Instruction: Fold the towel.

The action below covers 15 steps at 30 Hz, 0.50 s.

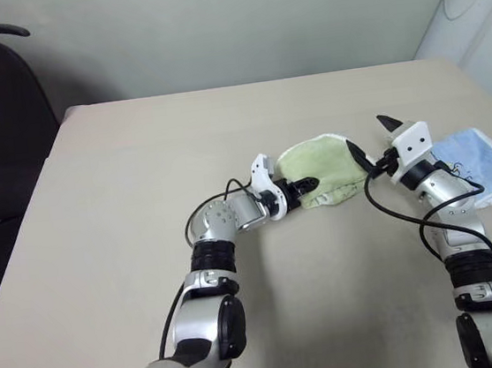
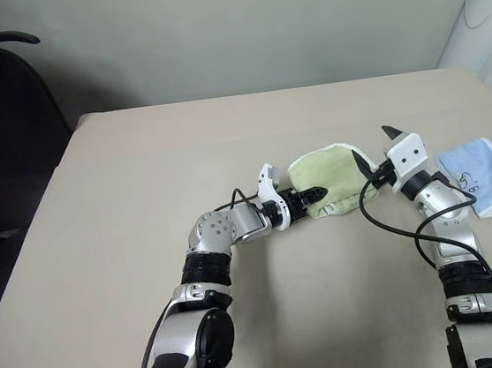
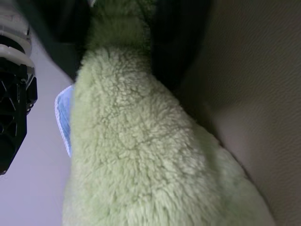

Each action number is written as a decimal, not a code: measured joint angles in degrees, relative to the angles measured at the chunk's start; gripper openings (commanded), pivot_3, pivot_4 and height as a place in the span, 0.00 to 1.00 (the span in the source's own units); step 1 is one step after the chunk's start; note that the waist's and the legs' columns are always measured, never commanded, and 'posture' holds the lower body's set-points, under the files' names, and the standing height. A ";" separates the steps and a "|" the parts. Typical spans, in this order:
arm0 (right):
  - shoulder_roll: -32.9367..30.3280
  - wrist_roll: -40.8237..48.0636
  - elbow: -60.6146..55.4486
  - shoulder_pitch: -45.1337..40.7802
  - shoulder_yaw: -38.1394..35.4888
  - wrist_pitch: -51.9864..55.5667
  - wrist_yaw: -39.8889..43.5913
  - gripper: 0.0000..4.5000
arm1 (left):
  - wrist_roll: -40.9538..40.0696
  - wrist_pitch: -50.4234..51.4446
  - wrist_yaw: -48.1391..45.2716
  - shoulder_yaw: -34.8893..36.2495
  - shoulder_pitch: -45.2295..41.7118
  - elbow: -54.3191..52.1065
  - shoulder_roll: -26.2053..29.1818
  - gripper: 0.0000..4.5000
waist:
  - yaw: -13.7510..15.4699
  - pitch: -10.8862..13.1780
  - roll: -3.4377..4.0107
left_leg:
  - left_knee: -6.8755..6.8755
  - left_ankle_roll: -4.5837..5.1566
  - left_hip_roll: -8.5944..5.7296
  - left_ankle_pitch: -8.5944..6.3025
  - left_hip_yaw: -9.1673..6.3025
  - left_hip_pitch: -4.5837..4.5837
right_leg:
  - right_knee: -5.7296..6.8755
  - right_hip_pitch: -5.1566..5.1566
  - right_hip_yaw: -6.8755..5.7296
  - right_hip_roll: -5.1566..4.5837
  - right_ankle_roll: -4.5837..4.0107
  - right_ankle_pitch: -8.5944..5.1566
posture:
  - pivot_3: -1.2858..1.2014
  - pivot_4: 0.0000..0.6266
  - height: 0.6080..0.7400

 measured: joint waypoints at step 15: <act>1.19 -0.04 -0.65 0.35 -0.27 -0.06 -1.74 0.91 | -2.77 -4.81 0.56 5.47 0.00 -3.93 -0.02 0.01 | -0.80 0.00 0.00 | -0.07 0.00 0.02 0.00 0.03 0.00 | -0.02 -0.06 0.05 0.02 0.01 -0.01 | 0.52 0.00 1.00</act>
